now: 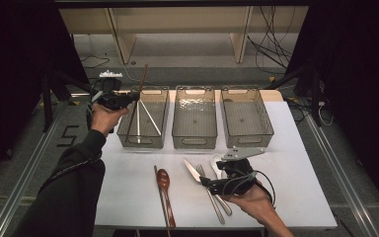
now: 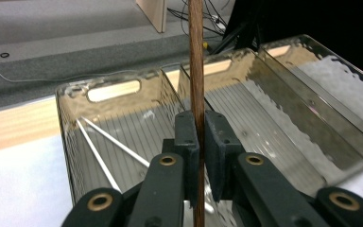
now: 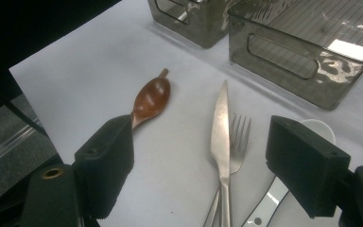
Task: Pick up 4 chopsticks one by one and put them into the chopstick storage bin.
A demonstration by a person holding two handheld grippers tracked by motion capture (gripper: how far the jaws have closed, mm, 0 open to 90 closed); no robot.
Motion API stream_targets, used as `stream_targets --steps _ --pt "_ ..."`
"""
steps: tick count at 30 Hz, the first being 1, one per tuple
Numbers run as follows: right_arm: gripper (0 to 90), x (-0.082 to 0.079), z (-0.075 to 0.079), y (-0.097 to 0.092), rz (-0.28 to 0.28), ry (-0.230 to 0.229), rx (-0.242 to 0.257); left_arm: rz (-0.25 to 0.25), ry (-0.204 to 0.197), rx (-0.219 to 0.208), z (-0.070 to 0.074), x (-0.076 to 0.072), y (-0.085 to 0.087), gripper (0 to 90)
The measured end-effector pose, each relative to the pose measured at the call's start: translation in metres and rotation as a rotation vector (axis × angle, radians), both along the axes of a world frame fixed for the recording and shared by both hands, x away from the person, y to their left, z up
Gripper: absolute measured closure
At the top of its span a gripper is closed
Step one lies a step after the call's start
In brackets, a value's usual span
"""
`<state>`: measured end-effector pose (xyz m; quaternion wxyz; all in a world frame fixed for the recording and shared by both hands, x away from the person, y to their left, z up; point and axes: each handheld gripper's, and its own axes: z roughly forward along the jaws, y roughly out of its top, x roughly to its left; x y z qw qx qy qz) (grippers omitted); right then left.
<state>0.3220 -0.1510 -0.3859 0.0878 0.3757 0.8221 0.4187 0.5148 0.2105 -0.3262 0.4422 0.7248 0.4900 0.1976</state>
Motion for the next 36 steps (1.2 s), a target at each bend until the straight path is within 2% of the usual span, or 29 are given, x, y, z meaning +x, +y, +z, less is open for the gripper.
stream_targets --steps 7,15,18,23,28,36 --pt "25.1 0.000 -0.001 -0.001 0.003 0.000 0.001 0.032 0.007 0.017 -0.006 0.022 0.004 83.7" --pt "25.1 0.000 -0.001 0.000 0.008 0.002 0.000 0.058 -0.017 0.024 -0.005 0.036 0.006 83.7" --pt "25.1 0.000 -0.001 -0.001 0.007 0.002 -0.001 0.068 -0.019 0.024 -0.010 0.040 0.006 83.6" --pt "25.1 0.000 -0.001 -0.001 0.013 0.003 0.003 0.071 -0.015 0.041 -0.020 0.044 0.004 83.6" --pt "25.1 0.000 -0.001 0.000 0.014 0.004 0.003 0.083 0.000 0.035 -0.030 0.045 0.006 83.5" --pt "25.1 0.000 -0.002 0.000 0.016 0.002 -0.001 0.084 0.003 0.043 -0.037 0.044 0.005 83.1"
